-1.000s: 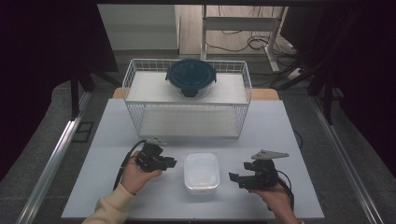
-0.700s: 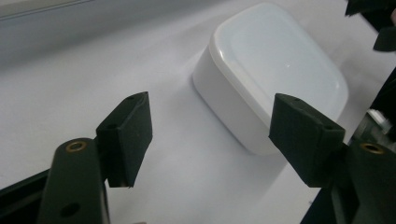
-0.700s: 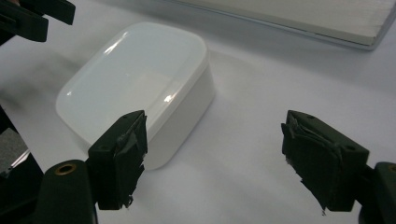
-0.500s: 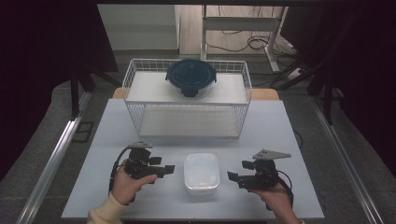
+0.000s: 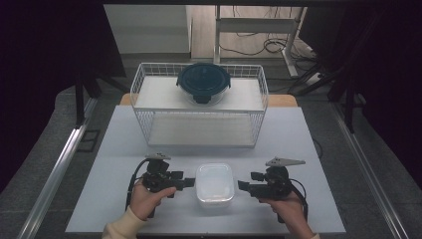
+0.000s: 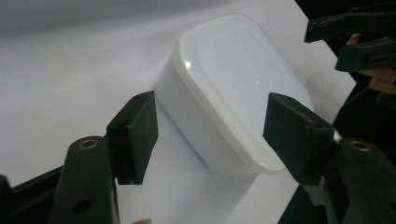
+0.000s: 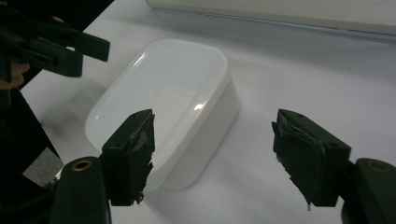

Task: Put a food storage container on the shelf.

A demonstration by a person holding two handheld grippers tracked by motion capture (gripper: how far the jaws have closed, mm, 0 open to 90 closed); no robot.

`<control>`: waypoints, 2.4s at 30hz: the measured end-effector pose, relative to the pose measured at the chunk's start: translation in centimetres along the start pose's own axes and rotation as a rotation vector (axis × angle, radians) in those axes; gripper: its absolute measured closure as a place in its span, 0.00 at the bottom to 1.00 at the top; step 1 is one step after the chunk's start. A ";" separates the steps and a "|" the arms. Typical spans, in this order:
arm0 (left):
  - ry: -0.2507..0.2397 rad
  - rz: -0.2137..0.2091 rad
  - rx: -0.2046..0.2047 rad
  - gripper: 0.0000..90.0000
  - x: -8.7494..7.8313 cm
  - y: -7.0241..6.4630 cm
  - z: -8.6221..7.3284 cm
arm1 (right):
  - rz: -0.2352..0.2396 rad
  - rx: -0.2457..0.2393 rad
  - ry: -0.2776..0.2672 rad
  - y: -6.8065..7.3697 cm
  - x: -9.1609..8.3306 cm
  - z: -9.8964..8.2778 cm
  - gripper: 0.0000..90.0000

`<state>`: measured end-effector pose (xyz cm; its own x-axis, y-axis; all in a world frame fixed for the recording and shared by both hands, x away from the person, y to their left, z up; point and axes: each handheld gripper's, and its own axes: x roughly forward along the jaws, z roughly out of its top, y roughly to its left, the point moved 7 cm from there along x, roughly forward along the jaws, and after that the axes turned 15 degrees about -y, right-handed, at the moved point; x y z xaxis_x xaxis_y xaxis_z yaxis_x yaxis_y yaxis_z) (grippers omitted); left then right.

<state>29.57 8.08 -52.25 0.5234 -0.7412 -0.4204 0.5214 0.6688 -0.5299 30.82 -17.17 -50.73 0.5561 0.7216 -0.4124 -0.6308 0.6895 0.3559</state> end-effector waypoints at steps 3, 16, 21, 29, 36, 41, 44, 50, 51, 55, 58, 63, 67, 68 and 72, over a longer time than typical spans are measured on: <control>0.012 -0.021 -0.020 0.40 0.7 -0.3 -0.2 | -0.007 0.035 0.006 0.0 0.6 0.0 0.34; 0.005 -0.064 -0.164 0.52 2.0 0.1 -0.3 | 0.041 0.198 0.076 0.1 3.5 -0.5 0.48; 0.025 -0.081 -0.201 0.54 2.5 0.6 -1.0 | 0.052 0.214 0.083 0.1 3.7 -0.6 0.53; 0.019 -0.128 -0.280 0.71 2.8 0.7 -1.4 | 0.080 0.275 0.104 0.1 4.0 -1.4 0.68; -0.001 -0.130 -0.266 0.79 2.3 0.2 -1.4 | 0.081 0.365 0.088 0.2 3.0 -1.4 0.78; -0.021 -0.138 -0.243 0.85 1.4 -0.4 -0.9 | 0.094 0.354 0.061 0.6 2.3 -1.1 0.84; -0.031 -0.138 -0.219 0.89 1.1 -0.7 -0.6 | 0.091 0.329 0.037 0.8 1.9 -0.8 0.88; -0.041 -0.137 -0.186 0.89 0.6 -1.1 -0.4 | 0.095 0.297 0.018 1.2 1.6 -0.5 0.88; -0.044 -0.139 -0.176 0.89 0.3 -1.3 -0.2 | 0.097 0.291 0.015 1.3 1.5 -0.4 0.88; -0.072 -0.143 -0.133 0.89 -0.6 -2.0 0.8 | 0.111 0.252 -0.011 2.1 1.1 0.6 0.88; -0.098 -0.150 -0.099 0.89 -1.6 -2.6 1.9 | 0.122 0.218 -0.039 2.9 0.7 1.9 0.88; -0.133 -0.147 -0.064 0.89 -2.8 -3.3 3.8 | 0.133 0.166 -0.076 3.8 0.3 3.9 0.88; -0.150 -0.139 -0.017 0.89 -3.9 -3.8 6.0 | 0.141 0.136 -0.101 4.6 0.3 6.0 0.88; -0.155 -0.136 -0.011 0.89 -4.1 -4.0 6.4 | 0.142 0.126 -0.110 4.8 0.2 6.7 0.88; -0.178 -0.137 0.022 0.89 -5.2 -4.6 8.9 | 0.148 0.102 -0.133 5.5 0.0 9.0 0.88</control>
<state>30.48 9.39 -41.07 0.5567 -0.8044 -0.2077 0.6093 0.5653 -0.5561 32.24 -12.80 -41.27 0.5323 0.8124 -0.2380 -0.6562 0.5736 0.4903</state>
